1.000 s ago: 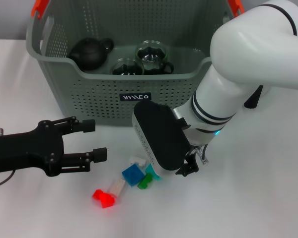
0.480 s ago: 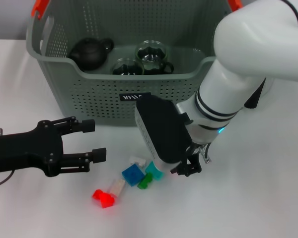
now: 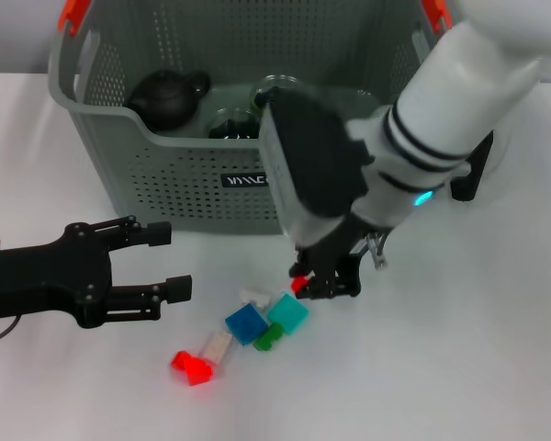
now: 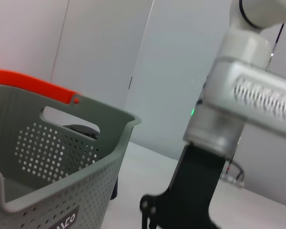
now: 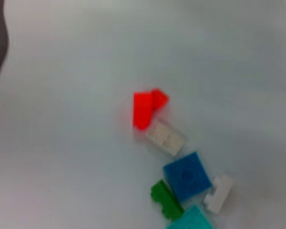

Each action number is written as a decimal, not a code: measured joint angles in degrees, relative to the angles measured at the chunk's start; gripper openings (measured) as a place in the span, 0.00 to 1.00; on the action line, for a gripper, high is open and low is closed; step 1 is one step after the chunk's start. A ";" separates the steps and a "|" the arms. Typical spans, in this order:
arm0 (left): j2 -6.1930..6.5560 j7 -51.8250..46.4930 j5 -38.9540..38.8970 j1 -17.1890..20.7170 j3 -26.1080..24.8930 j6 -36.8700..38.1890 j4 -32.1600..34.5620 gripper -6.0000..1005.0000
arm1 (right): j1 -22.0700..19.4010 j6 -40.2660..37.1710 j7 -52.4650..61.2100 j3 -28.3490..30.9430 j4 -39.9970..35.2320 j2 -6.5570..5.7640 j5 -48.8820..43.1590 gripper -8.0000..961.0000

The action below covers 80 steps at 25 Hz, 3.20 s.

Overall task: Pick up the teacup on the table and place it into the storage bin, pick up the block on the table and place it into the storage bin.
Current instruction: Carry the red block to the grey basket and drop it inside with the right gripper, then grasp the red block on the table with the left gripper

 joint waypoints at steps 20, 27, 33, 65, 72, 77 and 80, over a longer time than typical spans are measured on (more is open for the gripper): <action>0.54 0.35 0.20 -0.14 0.00 0.43 0.12 0.84 | 3.23 -18.82 -0.88 41.56 -12.72 -2.22 -0.28 0.23; 0.58 0.35 0.19 -0.42 0.00 0.72 0.39 0.84 | 1.83 -0.95 1.53 42.72 -6.46 -2.39 -0.54 0.22; 0.61 0.35 0.19 -0.48 0.00 0.80 0.74 0.84 | 1.62 7.06 1.98 42.77 -0.88 -2.33 -0.70 0.25; 1.18 1.84 0.90 -0.70 0.00 0.10 0.72 0.84 | -10.27 -25.43 13.57 37.90 -26.09 -2.10 4.57 0.98; 1.15 1.83 0.90 -0.70 0.00 0.10 0.70 0.84 | -11.29 -30.64 9.16 35.93 -22.13 -1.44 3.88 0.98; 1.15 1.86 1.31 -0.66 0.00 0.12 0.70 0.84 | -10.95 -28.29 8.12 33.03 -17.11 -1.41 3.59 0.99; 1.15 1.86 2.64 -0.66 0.02 -0.03 0.70 0.84 | -10.60 -26.01 7.71 31.22 -14.41 -1.33 2.88 0.99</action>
